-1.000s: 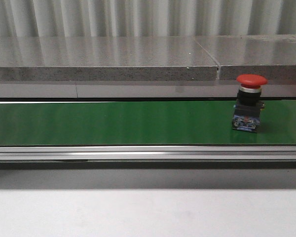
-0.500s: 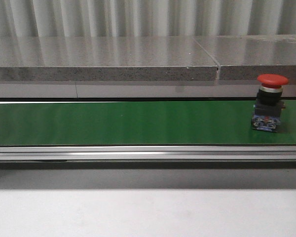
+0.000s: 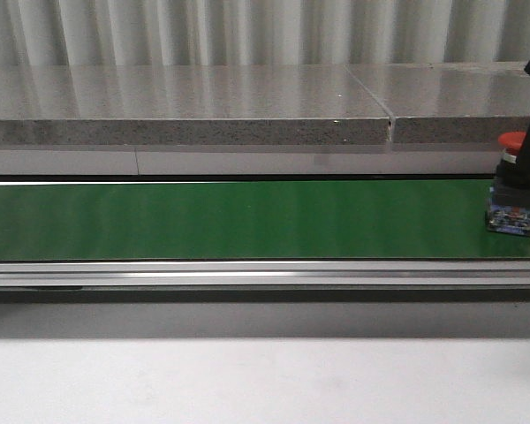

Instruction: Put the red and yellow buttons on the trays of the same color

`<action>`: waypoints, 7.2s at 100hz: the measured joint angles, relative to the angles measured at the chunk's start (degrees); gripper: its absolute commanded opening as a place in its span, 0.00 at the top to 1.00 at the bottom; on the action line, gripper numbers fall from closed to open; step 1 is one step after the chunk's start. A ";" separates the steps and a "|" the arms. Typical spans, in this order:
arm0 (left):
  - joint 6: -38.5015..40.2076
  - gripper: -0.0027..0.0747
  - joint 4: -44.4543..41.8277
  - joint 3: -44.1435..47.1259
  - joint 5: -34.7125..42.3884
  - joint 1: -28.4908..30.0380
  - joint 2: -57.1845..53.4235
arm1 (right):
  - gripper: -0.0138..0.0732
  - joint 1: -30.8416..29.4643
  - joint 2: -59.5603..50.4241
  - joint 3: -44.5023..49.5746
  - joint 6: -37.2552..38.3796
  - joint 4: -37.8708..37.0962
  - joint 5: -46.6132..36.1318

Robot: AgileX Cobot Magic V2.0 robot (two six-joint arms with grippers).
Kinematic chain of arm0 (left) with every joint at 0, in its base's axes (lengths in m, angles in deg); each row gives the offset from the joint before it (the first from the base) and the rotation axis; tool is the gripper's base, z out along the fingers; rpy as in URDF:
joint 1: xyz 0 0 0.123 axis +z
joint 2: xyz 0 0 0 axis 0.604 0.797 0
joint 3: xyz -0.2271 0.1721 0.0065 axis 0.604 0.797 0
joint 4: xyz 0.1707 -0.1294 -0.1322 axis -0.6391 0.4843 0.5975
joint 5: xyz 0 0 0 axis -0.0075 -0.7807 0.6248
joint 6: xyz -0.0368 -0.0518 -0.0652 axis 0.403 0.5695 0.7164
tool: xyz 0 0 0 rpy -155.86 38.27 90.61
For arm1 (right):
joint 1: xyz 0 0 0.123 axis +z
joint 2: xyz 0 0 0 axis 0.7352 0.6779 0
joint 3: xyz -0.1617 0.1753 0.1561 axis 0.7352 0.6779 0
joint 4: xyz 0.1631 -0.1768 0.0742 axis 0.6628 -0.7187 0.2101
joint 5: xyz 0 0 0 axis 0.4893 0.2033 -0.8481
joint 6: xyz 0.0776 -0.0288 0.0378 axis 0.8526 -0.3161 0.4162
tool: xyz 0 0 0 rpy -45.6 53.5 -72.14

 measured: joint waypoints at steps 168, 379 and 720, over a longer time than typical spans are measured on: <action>0.00 0.99 0.05 0.00 0.00 0.00 0.00 | 0.68 -29.59 17.55 -34.65 -0.78 0.02 11.15; 0.00 0.99 0.05 0.00 0.00 0.00 0.00 | 0.17 -33.28 40.57 -61.45 -0.59 2.88 8.32; 13.83 0.11 -9.20 -4.58 -1.17 3.75 7.40 | 0.92 -11.32 -36.11 11.24 -4.79 8.24 2.27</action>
